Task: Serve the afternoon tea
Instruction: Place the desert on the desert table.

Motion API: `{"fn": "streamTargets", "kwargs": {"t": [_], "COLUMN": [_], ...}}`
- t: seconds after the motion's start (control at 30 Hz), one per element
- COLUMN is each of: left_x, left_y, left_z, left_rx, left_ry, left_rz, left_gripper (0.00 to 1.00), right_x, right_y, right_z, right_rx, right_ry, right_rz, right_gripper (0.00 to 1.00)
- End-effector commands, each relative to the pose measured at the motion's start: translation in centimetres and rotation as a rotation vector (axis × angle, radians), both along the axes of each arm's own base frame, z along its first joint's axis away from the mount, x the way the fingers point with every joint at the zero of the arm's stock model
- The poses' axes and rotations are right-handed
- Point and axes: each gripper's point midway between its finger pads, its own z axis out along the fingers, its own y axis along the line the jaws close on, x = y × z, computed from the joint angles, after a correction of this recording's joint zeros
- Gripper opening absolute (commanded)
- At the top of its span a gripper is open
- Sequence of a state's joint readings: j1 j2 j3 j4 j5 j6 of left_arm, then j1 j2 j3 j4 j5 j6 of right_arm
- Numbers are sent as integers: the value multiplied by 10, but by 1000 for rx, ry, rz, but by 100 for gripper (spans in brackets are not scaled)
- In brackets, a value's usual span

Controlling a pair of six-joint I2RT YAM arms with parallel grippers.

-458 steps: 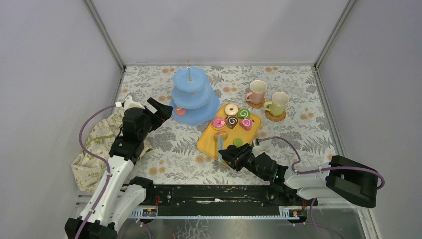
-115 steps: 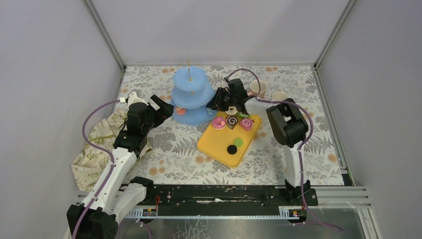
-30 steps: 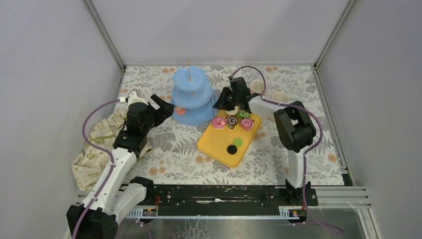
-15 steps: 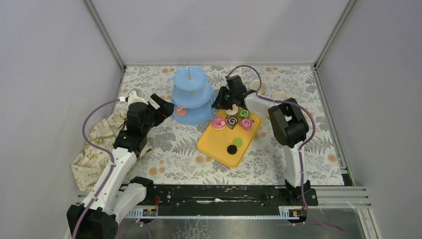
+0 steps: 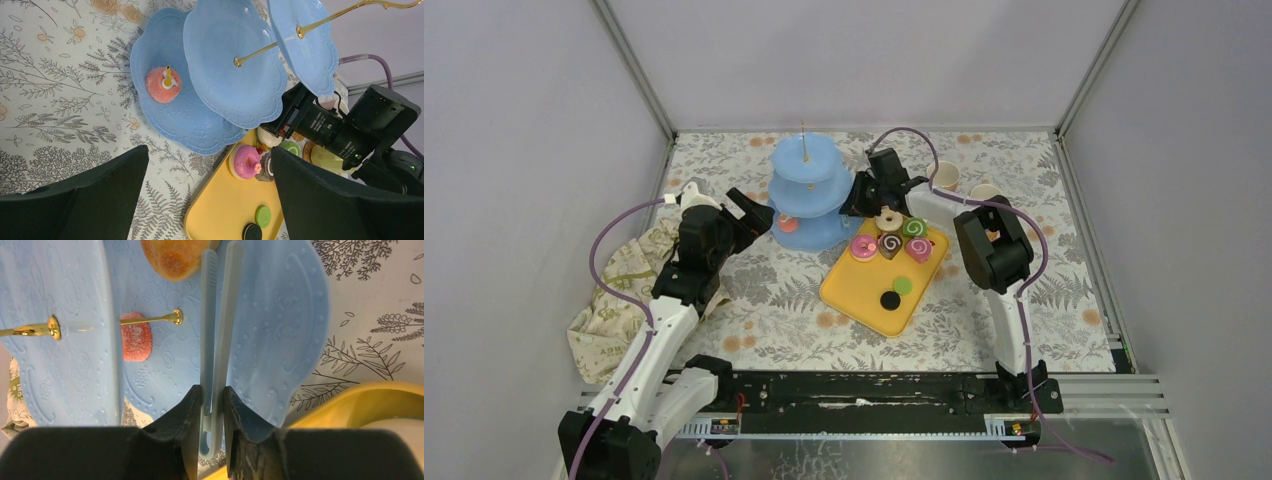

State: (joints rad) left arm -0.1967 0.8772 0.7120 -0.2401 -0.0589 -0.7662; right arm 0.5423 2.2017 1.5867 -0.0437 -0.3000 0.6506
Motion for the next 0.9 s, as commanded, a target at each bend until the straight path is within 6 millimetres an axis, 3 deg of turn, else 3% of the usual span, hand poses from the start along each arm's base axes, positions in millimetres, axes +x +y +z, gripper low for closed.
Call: {"fn": "streamTargets", "kwargs": {"t": [0.0,0.5,0.87], "left_x": [6,6,6], "left_y": [-3,-3,-2], "left_z": [10,10,10], "left_rx": [-2,1,2], "left_ry": [-51,-51,-53], "left_rz": [-11,-11,-3], "left_gripper": [100,100,100], "right_x": [6,10,7], "right_y": [15,26,8], "right_z": [16,23,35], "right_rx": [26,41,-16], "right_ry": [-41,-59,-117], "right_rz": [37,49,18], "right_gripper": [0,0,0]}}
